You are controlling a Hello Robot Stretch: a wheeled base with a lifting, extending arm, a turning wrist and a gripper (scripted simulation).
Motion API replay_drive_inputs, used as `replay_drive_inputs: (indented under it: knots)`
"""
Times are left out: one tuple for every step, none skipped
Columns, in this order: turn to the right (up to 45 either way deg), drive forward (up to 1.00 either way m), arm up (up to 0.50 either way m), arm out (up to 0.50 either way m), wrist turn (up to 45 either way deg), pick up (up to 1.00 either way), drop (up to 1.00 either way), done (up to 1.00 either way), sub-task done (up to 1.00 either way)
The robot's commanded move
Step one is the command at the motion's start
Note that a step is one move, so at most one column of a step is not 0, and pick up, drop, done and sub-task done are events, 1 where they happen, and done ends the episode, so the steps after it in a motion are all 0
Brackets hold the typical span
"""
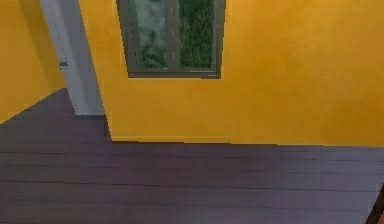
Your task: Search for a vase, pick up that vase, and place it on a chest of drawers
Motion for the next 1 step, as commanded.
replay_drive_inputs:
  knots:
    - [0.0, 0.0, 0.0, 0.5, 0.0, 0.0, 0.0, 0.0, 0.0]
